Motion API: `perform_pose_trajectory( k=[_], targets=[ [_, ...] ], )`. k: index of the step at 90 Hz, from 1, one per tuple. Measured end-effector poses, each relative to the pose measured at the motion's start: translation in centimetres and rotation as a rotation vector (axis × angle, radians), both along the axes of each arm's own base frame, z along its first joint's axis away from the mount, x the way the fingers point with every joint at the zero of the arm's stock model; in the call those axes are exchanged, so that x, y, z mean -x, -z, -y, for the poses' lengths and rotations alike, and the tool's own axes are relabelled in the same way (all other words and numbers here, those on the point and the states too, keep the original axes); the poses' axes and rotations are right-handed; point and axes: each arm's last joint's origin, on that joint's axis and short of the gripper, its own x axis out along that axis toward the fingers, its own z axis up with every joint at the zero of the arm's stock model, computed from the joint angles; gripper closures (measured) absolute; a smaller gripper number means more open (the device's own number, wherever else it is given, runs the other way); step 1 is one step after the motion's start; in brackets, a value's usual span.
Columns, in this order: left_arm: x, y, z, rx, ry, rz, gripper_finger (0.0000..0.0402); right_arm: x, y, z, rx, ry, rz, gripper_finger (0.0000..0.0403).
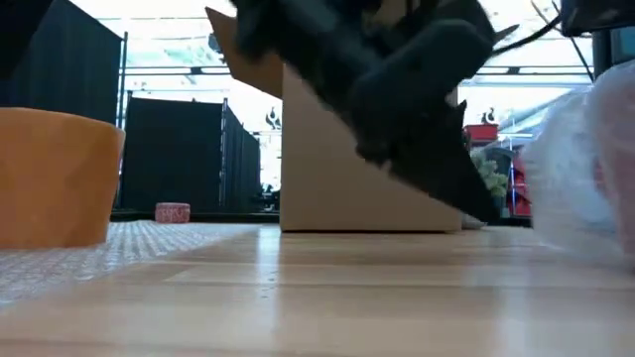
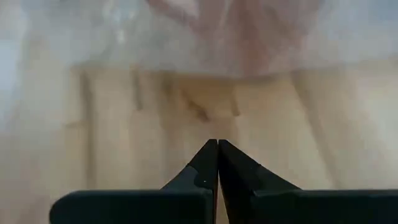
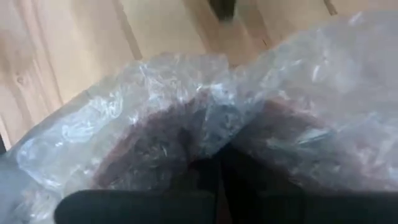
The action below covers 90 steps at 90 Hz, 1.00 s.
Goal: Wrap mug
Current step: Wrap the pink cup with the bubble wrap
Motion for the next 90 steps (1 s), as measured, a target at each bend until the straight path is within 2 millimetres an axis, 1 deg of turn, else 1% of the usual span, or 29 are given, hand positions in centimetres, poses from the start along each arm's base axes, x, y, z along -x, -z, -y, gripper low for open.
perform_pose_trajectory(
  k=[4,13,24,32,39,54,61,68,78,85,90],
  targets=[
    [-0.1,0.1,-0.2,0.023,0.009,0.034,0.0402,-0.2,0.0,0.1,0.007,-0.037,-0.001,0.0403],
    [-0.1,0.3,-1.0,0.024,-0.001,0.034,0.0402,-0.6,0.0,0.5,0.046,-0.131,-0.005,0.0403],
    [-0.5,0.2,-2.0,0.022,-0.02,0.046,0.0402,-1.1,0.0,0.7,0.135,-0.346,-0.002,0.0403],
    [-0.5,0.3,-2.3,0.02,-0.027,0.034,0.0402,-1.3,-0.3,0.9,0.169,-0.467,-0.01,0.0403],
    [-0.4,0.4,-2.3,0.007,-0.015,0.026,0.0402,-1.4,-0.8,1.0,0.179,-0.517,-0.024,0.0403],
    [-0.4,0.4,-2.2,-0.001,-0.004,0.028,0.0402,-1.4,-2.8,0.8,0.2,-0.551,-0.044,0.0403],
    [-0.4,0.4,-2.3,-0.003,-0.003,0.026,0.0402,-1.4,-4.0,0.8,0.201,-0.522,-0.072,0.0403],
    [-0.3,0.5,-2.3,-0.019,0.008,0.017,0.0402,-1.7,-5.6,0.5,0.174,-0.5,-0.071,0.0399],
    [0.0,0.9,-2.4,-0.036,0.011,-0.034,0.0402,-1.7,-8.2,0.2,0.106,-0.43,-0.095,0.0377],
    [0.3,0.9,-2.7,-0.045,0.007,-0.072,0.0402,-1.2,-10.1,0.0,0.049,-0.355,-0.111,0.0353],
    [0.3,0.8,-2.9,-0.05,-0.003,-0.078,0.0402,-0.4,-11.5,-0.5,0.0,-0.29,-0.093,0.0336]
  ],
)
